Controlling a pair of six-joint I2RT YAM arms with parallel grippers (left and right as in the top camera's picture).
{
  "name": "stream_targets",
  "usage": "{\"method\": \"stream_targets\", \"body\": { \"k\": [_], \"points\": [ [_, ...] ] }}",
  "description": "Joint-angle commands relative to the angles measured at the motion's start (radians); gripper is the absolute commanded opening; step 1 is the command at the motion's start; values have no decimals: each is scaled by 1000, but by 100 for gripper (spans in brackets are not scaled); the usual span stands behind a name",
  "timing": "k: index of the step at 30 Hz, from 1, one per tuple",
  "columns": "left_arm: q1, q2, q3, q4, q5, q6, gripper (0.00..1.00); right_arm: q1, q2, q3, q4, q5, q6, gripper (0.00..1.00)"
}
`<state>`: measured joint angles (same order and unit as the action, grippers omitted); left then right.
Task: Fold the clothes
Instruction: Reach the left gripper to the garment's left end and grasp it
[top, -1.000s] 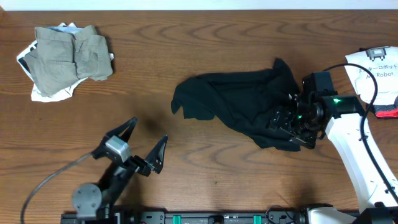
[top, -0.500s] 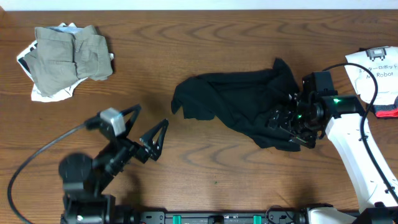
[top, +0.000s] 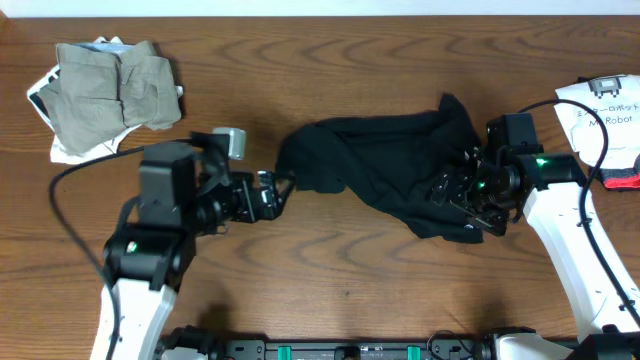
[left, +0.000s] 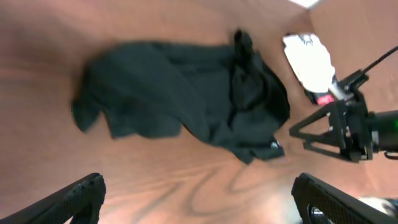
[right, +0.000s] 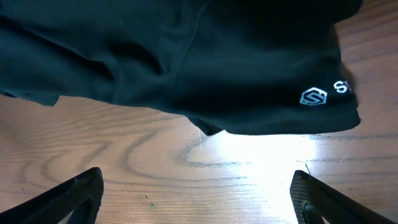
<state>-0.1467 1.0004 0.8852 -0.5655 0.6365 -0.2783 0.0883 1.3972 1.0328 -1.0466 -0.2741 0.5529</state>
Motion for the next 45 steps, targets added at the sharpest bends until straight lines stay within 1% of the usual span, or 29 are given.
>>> {"method": "stream_targets", "body": {
  "k": [1,5,12,18,24,26,30,35,37,39,41,45],
  "points": [
    [-6,68,18,2,43,-45,98,5,0,1,-2,-7,14,94],
    [-11,183,18,23,2,-37,98,5,0,1,1,-7,15,94],
    [-52,428,16,156,-4,-29,98,5,0,1,-5,-7,14,94],
    [-63,560,16,249,-5,-34,98,5,0,1,-16,-7,14,94],
    [-69,629,16,265,-5,-35,98,5,0,1,-11,-7,15,94],
    [-69,653,16,285,-5,-56,98,5,0,1,-11,-7,15,94],
    [-72,698,16,326,-3,-146,98,5,0,1,-12,-7,15,93],
    [-105,732,16,375,0,-155,98,5,0,1,-12,-7,15,93],
    [-119,737,16,395,-31,-185,98,5,0,1,-12,-7,14,93],
    [-125,737,16,404,-96,-250,99,5,0,1,-14,-7,14,93],
    [-125,738,16,412,-131,-285,99,5,0,1,-20,-7,14,93],
    [-125,742,16,439,-142,-285,99,5,0,1,-24,-7,14,93]
  ]
}}
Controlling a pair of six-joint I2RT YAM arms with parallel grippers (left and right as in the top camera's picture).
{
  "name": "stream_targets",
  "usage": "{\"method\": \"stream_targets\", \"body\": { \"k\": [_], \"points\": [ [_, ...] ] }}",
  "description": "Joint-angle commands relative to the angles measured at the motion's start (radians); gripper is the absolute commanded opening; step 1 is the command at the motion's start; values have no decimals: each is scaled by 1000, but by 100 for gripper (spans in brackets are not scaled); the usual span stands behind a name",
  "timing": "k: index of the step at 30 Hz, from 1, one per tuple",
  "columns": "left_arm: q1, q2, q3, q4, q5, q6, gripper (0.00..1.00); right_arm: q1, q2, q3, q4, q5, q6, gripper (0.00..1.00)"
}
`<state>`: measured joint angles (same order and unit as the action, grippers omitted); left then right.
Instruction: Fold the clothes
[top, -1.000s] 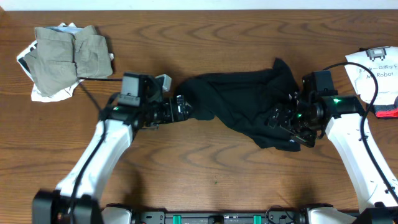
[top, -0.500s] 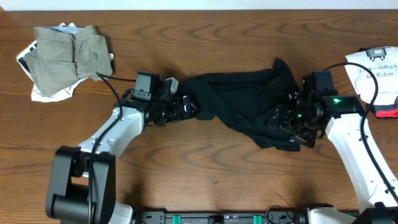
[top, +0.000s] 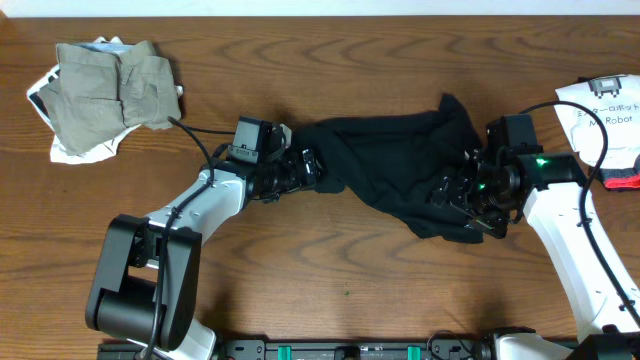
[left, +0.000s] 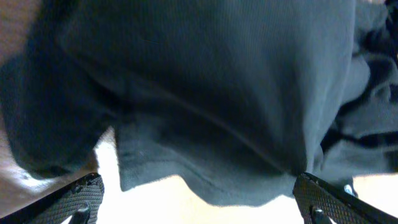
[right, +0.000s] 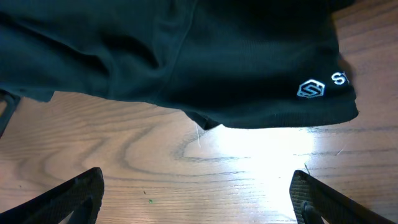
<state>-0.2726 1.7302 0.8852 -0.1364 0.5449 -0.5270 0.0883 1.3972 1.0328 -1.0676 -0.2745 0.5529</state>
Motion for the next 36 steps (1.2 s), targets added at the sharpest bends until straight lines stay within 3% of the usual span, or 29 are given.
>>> {"method": "stream_targets", "body": {
  "k": [1,3,12,16,28,31,36],
  "points": [
    [1,14,16,11,-63,-37,100,5,0,1,-3,-7,14,93],
    [1,23,16,14,-91,-36,94,5,0,1,-3,-7,14,93],
    [1,76,16,43,-85,-37,93,5,0,1,-11,-8,19,91],
    [1,76,16,57,-86,-36,74,5,0,1,-35,-6,20,87],
    [1,76,16,82,-83,-51,41,11,0,-39,-95,12,211,84],
    [1,76,16,82,-83,-51,40,41,0,-102,-51,10,290,84],
    [1,76,16,80,-82,-51,39,119,0,-235,173,-63,323,83]
  ]
}}
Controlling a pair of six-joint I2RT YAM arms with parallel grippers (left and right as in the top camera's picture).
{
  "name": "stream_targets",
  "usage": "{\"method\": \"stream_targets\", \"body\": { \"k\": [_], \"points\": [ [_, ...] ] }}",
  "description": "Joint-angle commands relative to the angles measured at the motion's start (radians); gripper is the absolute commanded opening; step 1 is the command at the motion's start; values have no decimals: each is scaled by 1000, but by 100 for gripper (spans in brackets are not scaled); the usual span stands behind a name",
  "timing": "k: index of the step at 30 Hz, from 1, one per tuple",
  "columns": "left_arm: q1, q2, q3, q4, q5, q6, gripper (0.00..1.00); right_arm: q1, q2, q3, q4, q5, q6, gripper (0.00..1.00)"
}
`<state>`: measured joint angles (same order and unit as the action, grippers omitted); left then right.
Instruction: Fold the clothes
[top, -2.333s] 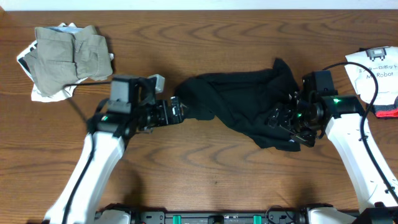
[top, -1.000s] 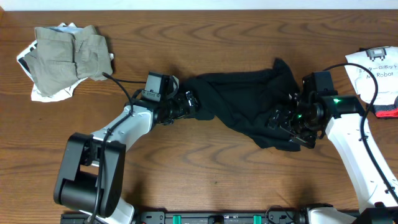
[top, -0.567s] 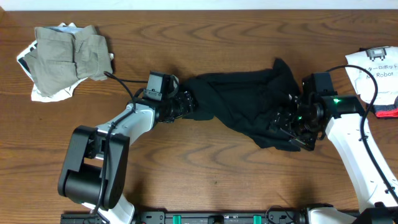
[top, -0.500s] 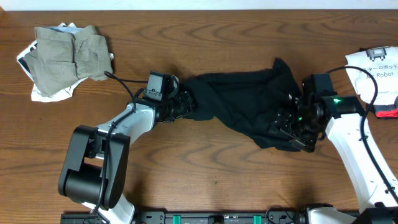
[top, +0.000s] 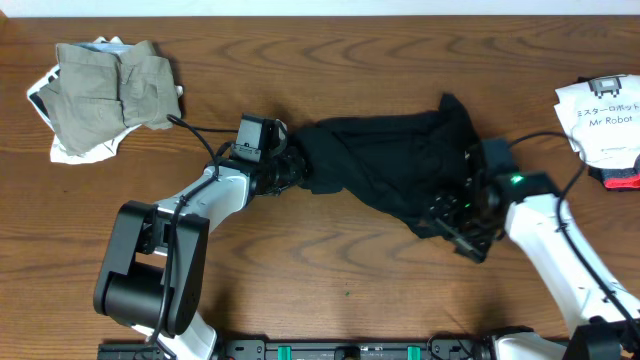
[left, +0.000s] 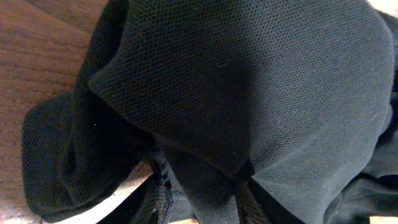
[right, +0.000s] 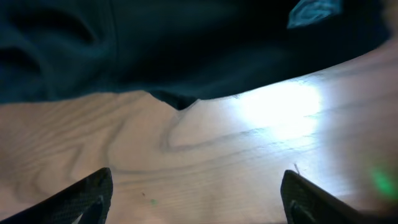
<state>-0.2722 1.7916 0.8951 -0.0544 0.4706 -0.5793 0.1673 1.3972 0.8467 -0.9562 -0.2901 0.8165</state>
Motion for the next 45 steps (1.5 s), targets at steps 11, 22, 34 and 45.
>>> {"method": "stream_targets", "body": {
  "k": [11,22,34,45],
  "points": [
    [0,14,5,-15,-8,2,39,65,9,-75,173,-13,198,77],
    [0,14,5,-18,-9,2,39,99,66,-98,182,45,369,73],
    [0,14,5,-19,-9,2,38,109,76,-105,185,127,436,74],
    [0,14,5,-19,-9,2,38,131,76,-122,194,129,448,75]
  ]
}}
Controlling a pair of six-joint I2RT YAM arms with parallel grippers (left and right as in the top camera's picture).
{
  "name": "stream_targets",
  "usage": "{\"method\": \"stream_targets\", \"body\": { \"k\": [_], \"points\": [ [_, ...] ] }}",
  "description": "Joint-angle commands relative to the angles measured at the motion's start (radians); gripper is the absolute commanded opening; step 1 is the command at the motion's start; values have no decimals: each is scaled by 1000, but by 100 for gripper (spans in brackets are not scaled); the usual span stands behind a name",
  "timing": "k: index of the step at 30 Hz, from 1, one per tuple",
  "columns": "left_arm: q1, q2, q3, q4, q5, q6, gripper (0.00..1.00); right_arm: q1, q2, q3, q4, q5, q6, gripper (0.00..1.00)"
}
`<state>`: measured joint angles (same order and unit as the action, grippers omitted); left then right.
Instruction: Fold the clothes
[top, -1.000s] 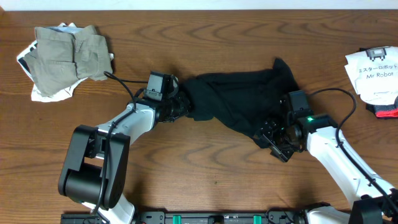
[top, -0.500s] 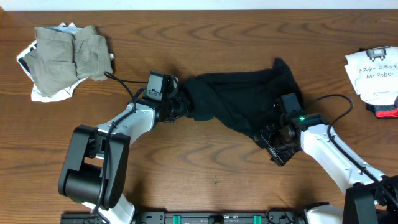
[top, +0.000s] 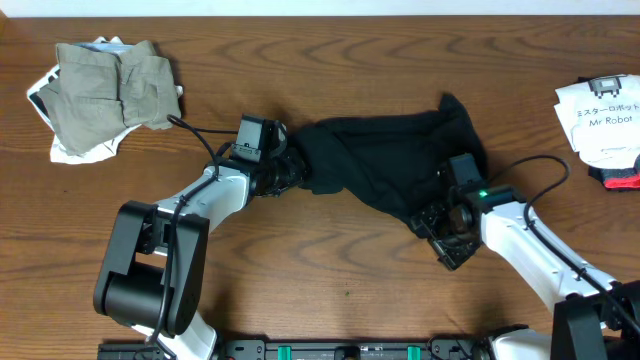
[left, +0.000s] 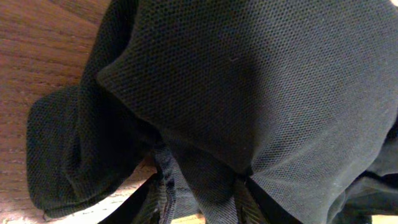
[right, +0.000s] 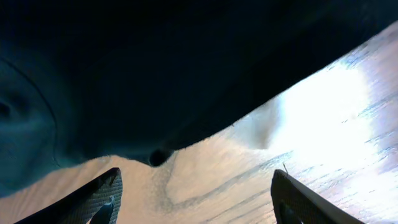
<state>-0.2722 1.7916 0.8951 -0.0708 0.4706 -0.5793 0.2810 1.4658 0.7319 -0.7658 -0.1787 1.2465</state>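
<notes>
A crumpled black garment (top: 385, 165) lies across the middle of the wooden table (top: 300, 270). My left gripper (top: 292, 170) is at its left end, shut on a fold of the black mesh cloth (left: 205, 124) that fills the left wrist view. My right gripper (top: 445, 235) stands open at the garment's lower right edge, its fingers (right: 99, 199) wide apart over bare wood, the dark hem (right: 155, 93) just ahead of them.
A folded khaki garment (top: 115, 85) on white paper lies at the far left corner. A white printed sheet (top: 600, 120) and a red-black object (top: 622, 172) sit at the right edge. The left arm's cable (top: 195, 135) runs across the table.
My right gripper has moved left and forward along the garment's lower edge, its fingers still open. My left gripper stays shut on the garment's left end.
At first my left gripper was open, short of the garment's left end, and the right was open by its right edge. The left then reached the cloth and shut on it. The right has since shifted to the lower right hem.
</notes>
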Motion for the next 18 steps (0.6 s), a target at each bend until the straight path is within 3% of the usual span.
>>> {"method": "stream_targets", "body": {
  "k": [1,18],
  "points": [
    [0,14,5,-2,-9,2,38,21,7,-8,6,19,18,75],
    [0,14,5,-3,-9,2,39,80,7,-8,6,64,56,75]
  ]
}}
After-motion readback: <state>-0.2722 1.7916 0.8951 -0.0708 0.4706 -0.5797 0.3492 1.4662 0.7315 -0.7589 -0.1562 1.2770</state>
